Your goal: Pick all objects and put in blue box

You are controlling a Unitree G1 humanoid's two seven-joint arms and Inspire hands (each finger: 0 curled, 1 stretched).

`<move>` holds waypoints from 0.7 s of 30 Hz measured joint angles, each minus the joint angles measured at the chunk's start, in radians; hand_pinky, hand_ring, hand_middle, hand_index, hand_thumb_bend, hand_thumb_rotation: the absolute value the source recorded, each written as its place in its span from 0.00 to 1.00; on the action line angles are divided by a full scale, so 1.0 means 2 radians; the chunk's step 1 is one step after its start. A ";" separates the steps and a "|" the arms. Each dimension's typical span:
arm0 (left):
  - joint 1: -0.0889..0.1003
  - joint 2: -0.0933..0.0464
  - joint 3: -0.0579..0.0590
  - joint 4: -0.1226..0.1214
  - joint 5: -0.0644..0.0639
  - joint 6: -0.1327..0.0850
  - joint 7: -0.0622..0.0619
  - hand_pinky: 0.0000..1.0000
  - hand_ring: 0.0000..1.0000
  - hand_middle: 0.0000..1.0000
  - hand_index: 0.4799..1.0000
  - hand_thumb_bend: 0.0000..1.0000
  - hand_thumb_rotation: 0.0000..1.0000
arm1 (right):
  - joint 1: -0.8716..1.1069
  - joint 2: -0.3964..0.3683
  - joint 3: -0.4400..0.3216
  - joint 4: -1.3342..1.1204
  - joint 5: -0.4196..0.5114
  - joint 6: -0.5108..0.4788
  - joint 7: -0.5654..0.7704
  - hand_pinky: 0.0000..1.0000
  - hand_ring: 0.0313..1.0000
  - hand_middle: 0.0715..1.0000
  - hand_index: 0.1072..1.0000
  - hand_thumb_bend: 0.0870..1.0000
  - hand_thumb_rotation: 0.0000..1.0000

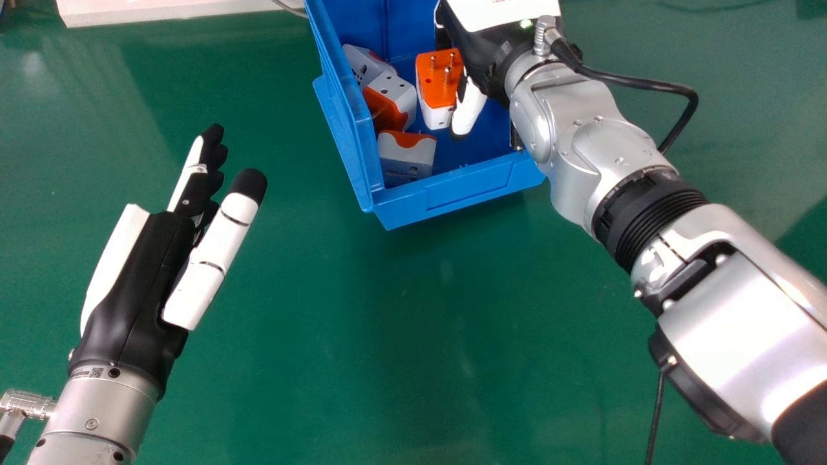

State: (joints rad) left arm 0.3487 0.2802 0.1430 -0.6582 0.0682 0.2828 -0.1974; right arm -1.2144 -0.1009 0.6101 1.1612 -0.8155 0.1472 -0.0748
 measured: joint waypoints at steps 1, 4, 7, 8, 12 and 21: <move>0.000 0.000 0.000 0.000 0.000 0.000 0.000 0.98 0.99 1.00 1.00 0.55 1.00 | 0.002 0.000 0.001 -0.003 -0.001 0.001 0.000 0.39 0.50 0.61 0.65 0.55 0.49; 0.000 0.000 0.000 0.000 0.000 0.000 0.000 0.98 0.99 1.00 1.00 0.55 1.00 | 0.012 -0.002 0.004 -0.015 -0.001 0.004 0.002 0.50 0.63 0.72 0.74 0.57 0.54; 0.000 0.000 0.000 0.000 0.000 0.000 0.000 0.98 0.99 1.00 1.00 0.55 1.00 | 0.017 -0.005 0.004 -0.025 -0.001 0.007 0.006 0.62 0.75 0.82 0.82 0.59 0.57; 0.000 0.000 0.000 0.000 0.000 0.000 0.000 0.98 0.99 1.00 1.00 0.55 1.00 | 0.018 -0.006 0.004 -0.028 -0.001 0.009 0.007 0.68 0.80 0.86 0.86 0.60 0.58; 0.000 0.000 0.000 0.000 0.000 0.000 0.000 0.98 0.99 1.00 1.00 0.55 1.00 | 0.021 -0.008 0.009 -0.035 -0.004 0.016 0.008 0.81 0.90 0.93 0.93 0.61 0.62; -0.001 0.000 0.000 0.000 -0.001 0.000 0.000 0.98 0.99 1.00 1.00 0.54 1.00 | 0.026 -0.009 0.016 -0.037 -0.007 0.020 0.011 0.94 0.99 0.99 0.99 0.64 0.70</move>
State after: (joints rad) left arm 0.3465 0.2794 0.1425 -0.6577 0.0670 0.2823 -0.1974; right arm -1.1629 -0.1187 0.6416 1.0867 -0.8301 0.1870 -0.0538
